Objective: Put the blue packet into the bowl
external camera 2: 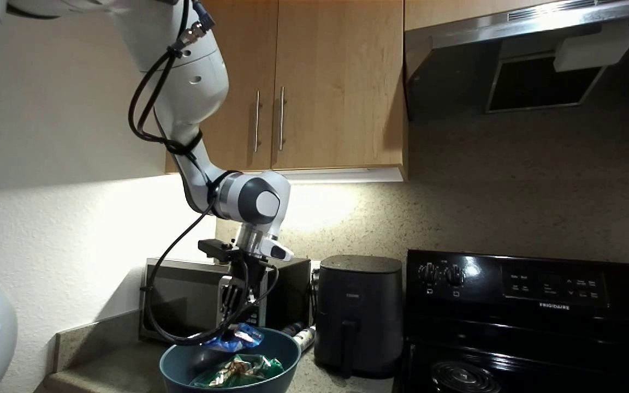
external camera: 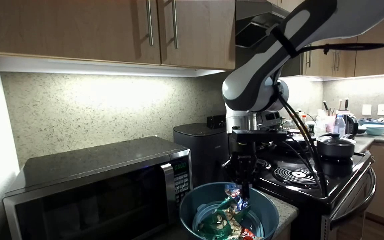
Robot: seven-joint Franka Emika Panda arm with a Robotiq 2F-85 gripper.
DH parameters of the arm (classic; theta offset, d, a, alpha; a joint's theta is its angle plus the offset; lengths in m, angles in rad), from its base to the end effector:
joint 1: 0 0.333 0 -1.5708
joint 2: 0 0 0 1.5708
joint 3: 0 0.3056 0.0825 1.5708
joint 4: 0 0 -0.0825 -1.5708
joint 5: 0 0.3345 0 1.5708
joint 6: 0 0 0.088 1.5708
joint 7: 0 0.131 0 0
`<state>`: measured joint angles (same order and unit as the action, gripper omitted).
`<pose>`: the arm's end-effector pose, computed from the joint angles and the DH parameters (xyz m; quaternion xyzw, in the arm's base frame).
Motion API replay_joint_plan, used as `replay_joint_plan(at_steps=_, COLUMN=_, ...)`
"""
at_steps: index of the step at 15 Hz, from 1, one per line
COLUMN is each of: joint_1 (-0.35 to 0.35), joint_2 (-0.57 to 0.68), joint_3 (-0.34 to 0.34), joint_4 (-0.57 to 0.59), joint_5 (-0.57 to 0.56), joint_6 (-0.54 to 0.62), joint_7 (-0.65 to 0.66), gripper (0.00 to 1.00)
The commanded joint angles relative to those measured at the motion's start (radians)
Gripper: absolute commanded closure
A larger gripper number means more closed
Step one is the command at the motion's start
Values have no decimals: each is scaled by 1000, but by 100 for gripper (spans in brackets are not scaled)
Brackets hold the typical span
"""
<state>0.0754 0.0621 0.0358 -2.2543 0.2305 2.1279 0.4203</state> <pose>0.4616 0.0664 0.3227 -0.9663 0.2210 0.1146 0.0647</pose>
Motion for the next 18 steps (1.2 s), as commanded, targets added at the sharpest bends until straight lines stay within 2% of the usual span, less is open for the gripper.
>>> replay_joint_plan(at_steps=1, joint_1=-11, joint_2=68, joint_3=9, joint_4=51, joint_5=37, joint_6=-72, joint_7=-103, gripper=92)
replay_joint_plan(at_steps=3, joint_1=-13, joint_2=112, joint_3=6, joint_4=78, joint_5=26, joint_6=-81, joint_7=-121, gripper=92)
replay_joint_plan(at_steps=4, joint_1=-14, joint_2=130, joint_3=3, joint_4=88, joint_5=17, joint_6=-72, joint_7=-122, gripper=68)
replay_joint_plan(at_steps=6, joint_1=-17, joint_2=159, joint_3=0, joint_4=111, joint_5=16, joint_6=-73, joint_7=-129, gripper=65)
replay_joint_plan(at_steps=11, joint_1=-18, joint_2=187, joint_3=-11, joint_4=140, joint_5=6, joint_6=-58, joint_7=-133, gripper=33)
replay_joint_plan(at_steps=15, joint_1=-19, joint_2=133, joint_3=-39, joint_4=109, joint_5=2, joint_6=-1, joint_7=-65, gripper=8)
replay_joint_plan(at_steps=16, joint_1=-15, joint_2=176, joint_3=-30, joint_4=138, joint_5=5, joint_6=-28, joint_7=-94, gripper=26)
replay_joint_plan(at_steps=18, joint_1=-19, joint_2=164, joint_3=-38, joint_4=138, joint_5=5, joint_6=-21, joint_7=-91, gripper=13)
